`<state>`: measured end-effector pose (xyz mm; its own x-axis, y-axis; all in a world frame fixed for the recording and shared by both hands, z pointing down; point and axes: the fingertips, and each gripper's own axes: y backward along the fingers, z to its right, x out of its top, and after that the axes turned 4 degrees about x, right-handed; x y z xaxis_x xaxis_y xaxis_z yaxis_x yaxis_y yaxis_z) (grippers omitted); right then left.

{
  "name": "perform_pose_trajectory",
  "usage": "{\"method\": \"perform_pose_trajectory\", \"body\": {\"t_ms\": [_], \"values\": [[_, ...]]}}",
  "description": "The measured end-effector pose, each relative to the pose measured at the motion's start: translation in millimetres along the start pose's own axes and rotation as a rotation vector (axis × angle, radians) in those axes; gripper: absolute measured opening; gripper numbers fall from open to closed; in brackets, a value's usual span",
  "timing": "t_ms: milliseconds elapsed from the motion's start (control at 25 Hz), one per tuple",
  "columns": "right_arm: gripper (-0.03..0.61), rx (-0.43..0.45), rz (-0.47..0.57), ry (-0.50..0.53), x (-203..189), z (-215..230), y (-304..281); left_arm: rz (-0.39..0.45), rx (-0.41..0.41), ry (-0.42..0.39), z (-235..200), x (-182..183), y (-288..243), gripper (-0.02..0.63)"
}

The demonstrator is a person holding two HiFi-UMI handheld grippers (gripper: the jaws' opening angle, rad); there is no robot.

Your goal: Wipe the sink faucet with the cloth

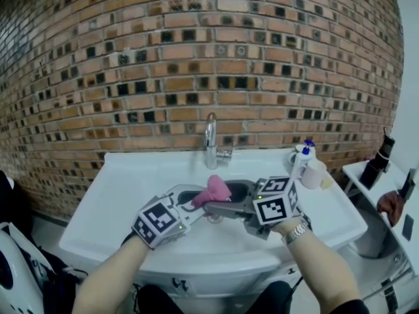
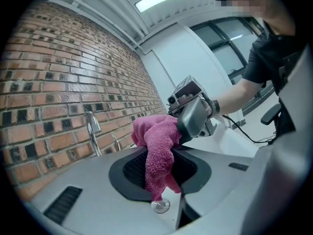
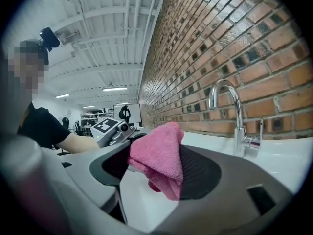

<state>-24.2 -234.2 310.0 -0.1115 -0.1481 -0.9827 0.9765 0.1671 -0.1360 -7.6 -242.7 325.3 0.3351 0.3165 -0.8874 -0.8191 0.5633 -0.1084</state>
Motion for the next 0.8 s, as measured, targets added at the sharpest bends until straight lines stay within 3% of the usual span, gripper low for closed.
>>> {"method": "perform_pose_trajectory", "body": {"t_ms": [200, 400, 800], "values": [[0.22, -0.054, -0.009, 0.003, -4, 12, 8, -0.014, 0.046, -0.001, -11, -5, -1, 0.107], [0.155, -0.097, -0.011, 0.012, 0, 21, 8, -0.025, 0.072, -0.023, -18, -11, -3, 0.121], [0.124, -0.315, 0.106, 0.103, 50, 52, 33, -0.039, 0.121, 0.056, -46, -28, -6, 0.146]]}}
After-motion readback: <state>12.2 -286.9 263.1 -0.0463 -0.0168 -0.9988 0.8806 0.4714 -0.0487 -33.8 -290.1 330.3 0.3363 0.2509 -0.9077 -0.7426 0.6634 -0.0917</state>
